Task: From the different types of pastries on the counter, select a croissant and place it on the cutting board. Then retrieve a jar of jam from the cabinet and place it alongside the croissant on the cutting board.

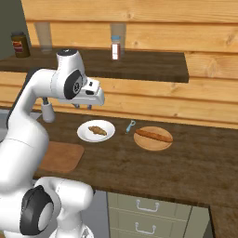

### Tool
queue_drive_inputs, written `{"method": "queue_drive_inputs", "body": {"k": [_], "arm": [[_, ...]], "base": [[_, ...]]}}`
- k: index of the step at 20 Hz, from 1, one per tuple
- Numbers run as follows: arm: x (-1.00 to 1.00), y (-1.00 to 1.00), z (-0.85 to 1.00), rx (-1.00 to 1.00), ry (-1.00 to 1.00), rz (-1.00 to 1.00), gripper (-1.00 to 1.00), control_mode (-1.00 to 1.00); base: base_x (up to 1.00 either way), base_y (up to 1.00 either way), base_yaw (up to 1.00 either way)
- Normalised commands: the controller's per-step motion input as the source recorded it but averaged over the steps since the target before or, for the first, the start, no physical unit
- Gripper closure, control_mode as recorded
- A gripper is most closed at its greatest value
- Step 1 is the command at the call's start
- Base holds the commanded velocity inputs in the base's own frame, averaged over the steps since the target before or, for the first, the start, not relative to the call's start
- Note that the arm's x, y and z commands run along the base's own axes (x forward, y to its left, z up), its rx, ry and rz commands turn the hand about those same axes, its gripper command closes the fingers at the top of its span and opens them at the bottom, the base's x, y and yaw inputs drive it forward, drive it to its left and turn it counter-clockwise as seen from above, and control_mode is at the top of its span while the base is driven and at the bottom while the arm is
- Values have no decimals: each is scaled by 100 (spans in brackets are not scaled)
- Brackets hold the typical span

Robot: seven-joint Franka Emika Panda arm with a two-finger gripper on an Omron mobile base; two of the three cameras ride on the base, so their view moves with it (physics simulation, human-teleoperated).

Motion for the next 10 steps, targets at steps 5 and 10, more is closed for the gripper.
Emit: {"method": "queue_drive_inputs", "body": {"k": [5,10], "arm": [[6,-1,14,5,4,0,-100,-100],[0,0,60,17,0,3,-100,-100]], "base": [[0,0,0],[0,0,0]]}}
